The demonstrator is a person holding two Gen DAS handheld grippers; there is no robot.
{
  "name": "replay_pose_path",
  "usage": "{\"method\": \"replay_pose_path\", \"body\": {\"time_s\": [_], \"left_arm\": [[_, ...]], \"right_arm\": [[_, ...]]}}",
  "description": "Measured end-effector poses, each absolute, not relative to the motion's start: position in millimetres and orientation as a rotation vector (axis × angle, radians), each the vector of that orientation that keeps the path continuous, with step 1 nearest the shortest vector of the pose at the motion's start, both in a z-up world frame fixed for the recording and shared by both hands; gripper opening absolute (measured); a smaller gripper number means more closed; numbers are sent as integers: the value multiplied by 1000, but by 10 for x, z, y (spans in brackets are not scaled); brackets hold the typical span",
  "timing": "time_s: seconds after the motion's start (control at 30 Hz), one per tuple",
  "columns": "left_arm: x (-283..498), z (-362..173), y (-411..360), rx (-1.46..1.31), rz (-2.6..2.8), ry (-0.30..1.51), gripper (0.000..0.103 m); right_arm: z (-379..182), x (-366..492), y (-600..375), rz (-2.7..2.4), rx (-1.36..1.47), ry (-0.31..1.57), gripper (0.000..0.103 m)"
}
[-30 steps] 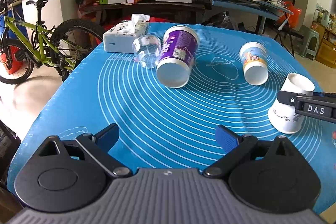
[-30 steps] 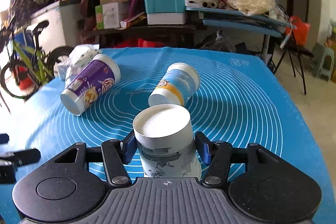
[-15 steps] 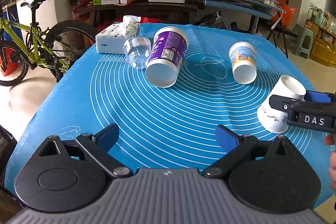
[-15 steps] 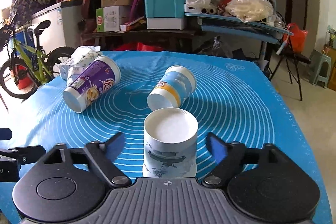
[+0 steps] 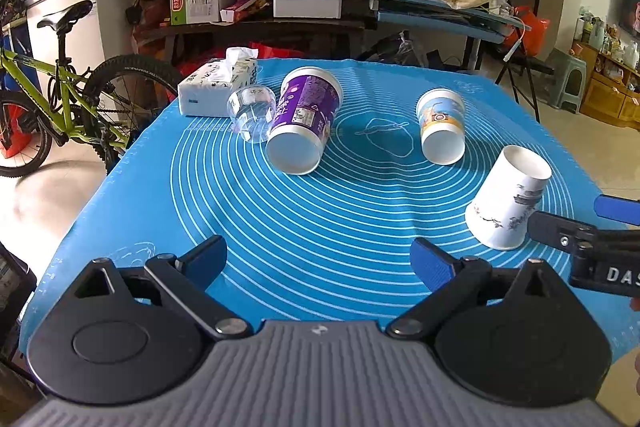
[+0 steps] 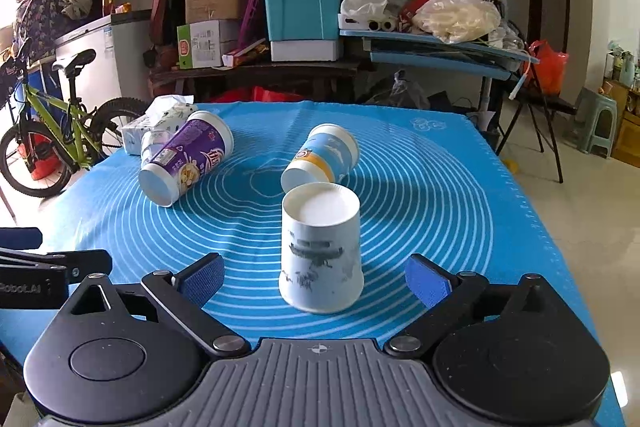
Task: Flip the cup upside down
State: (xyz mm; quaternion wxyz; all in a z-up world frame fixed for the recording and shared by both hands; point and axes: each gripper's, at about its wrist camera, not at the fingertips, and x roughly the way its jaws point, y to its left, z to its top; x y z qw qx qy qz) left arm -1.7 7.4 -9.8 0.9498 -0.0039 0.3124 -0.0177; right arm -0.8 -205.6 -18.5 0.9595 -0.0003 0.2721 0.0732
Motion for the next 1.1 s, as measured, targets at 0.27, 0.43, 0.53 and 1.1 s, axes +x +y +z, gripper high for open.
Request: {"method": "replay_pose_path", "body": {"time_s": [0.27,0.43,0.53,1.1], "left_arm": [[-162,-66,52,-7,-44,633,97],[-234,-59,34,-9,-48,631,97],[-284,-45,1,-2,-54,624,97],[-473,-40,-134,38,-89,620,97]], "right_arm": [[-65,-297,-2109,170,20,533,99],[-2,-444,-2147,166,24,516,99],[19,-508,-2175,163,22,513,99],[-13,-741,-2313,145,35,517,99]]}}
